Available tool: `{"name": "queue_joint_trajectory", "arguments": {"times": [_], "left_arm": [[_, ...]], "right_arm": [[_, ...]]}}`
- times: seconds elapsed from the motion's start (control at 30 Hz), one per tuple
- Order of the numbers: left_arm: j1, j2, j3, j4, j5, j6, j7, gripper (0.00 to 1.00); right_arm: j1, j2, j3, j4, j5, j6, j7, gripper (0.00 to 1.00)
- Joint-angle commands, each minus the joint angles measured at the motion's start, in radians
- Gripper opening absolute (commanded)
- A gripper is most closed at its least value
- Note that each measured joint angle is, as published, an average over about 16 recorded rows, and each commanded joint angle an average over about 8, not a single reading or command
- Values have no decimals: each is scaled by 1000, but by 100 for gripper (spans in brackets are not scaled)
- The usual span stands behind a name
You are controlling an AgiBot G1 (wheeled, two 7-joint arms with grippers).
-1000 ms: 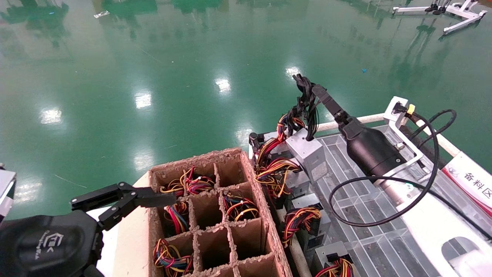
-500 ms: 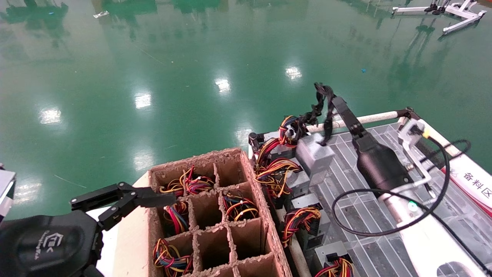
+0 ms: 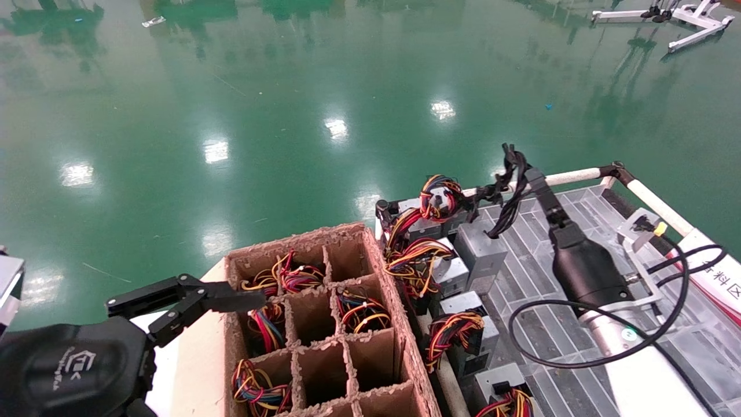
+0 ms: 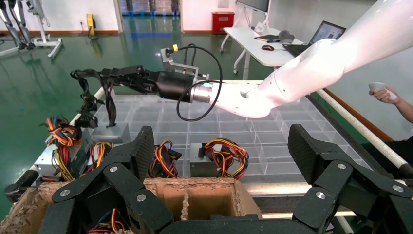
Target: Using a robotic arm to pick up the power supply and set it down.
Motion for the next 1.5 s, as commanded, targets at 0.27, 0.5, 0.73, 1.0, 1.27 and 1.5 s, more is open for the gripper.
{"name": "queue_joint_trajectory", "arguments": {"times": [0.27, 0.5, 0.73, 1.0, 1.27, 1.5], "left_arm": [[0, 0, 0, 0, 0, 0, 0, 100], [0, 0, 0, 0, 0, 0, 0, 100], [0, 0, 0, 0, 0, 0, 0, 100], [0, 0, 0, 1, 0, 0, 0, 100], [0, 0, 0, 1, -1, 0, 0, 100], [0, 0, 0, 1, -1, 0, 0, 100]], "right_arm": [[-1, 9, -6, 6, -8, 21, -3, 100], [1, 9, -8, 7, -11, 20, -2, 100], [6, 4, -40, 18, -57, -2, 10, 100], [15, 2, -83, 33, -118, -26, 24, 100], [21, 11, -107, 38, -155, -37, 40, 100], [25, 26, -111, 41, -160, -42, 42, 100]]}}
